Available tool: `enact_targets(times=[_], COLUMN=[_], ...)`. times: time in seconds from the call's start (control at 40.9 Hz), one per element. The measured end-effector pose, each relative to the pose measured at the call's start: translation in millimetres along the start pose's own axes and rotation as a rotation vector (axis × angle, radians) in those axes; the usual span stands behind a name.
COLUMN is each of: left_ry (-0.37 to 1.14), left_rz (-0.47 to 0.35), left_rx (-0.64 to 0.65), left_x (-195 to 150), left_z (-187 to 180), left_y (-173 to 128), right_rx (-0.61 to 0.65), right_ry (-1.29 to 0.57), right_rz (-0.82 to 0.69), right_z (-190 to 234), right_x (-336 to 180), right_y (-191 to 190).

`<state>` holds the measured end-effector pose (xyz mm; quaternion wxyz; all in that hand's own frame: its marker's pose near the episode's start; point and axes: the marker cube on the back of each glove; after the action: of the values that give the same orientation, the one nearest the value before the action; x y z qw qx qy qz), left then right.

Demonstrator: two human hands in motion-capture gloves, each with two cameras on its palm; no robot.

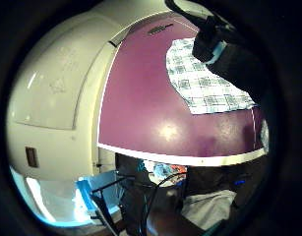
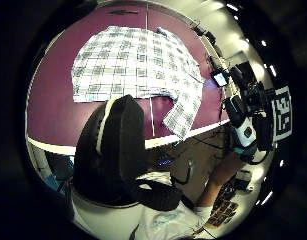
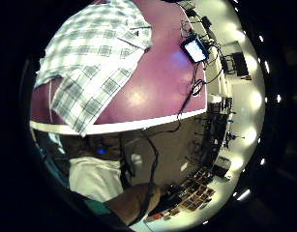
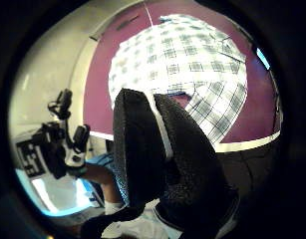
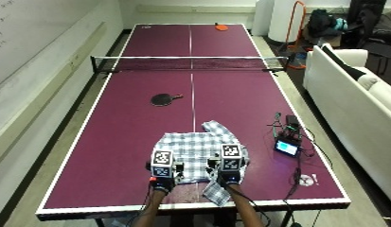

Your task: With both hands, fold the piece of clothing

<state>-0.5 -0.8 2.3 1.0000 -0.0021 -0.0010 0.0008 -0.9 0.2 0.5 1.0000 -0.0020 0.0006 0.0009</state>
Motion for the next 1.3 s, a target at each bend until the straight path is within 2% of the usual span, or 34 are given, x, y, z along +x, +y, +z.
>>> enact_targets(times=[0.147, 0.587, 0.881, 1.028, 1.126, 1.248, 1.297], left_ry=[-0.005, 0.01, 0.013, -0.004, -0.022, -0.042, -0.012], left_rz=[0.002, 0.023, 0.027, 0.025, 0.015, 0.011, 0.036], left_rx=[0.003, -0.012, -0.002, 0.049, 0.051, -0.023, -0.091], left_x=[-4, 0, 0, 0, 3, 1, 2], left_z=[13, -4, 3, 27, 47, 95, 104], left_y=[-8, 7, 6, -3, -5, -19, -18], right_rx=[0.0, -0.002, 0.016, 0.039, 0.036, -0.022, -0.044], right_ry=[0.003, 0.003, -0.013, -0.003, -0.001, -0.013, -0.013], right_rz=[-0.004, -0.002, -0.03, -0.022, -0.015, -0.011, -0.012], right_z=[9, 1, 5, 22, 49, 91, 93], right_x=[-3, -2, 1, 7, 13, 21, 21], right_y=[-8, 2, 8, 12, 4, -8, -2])
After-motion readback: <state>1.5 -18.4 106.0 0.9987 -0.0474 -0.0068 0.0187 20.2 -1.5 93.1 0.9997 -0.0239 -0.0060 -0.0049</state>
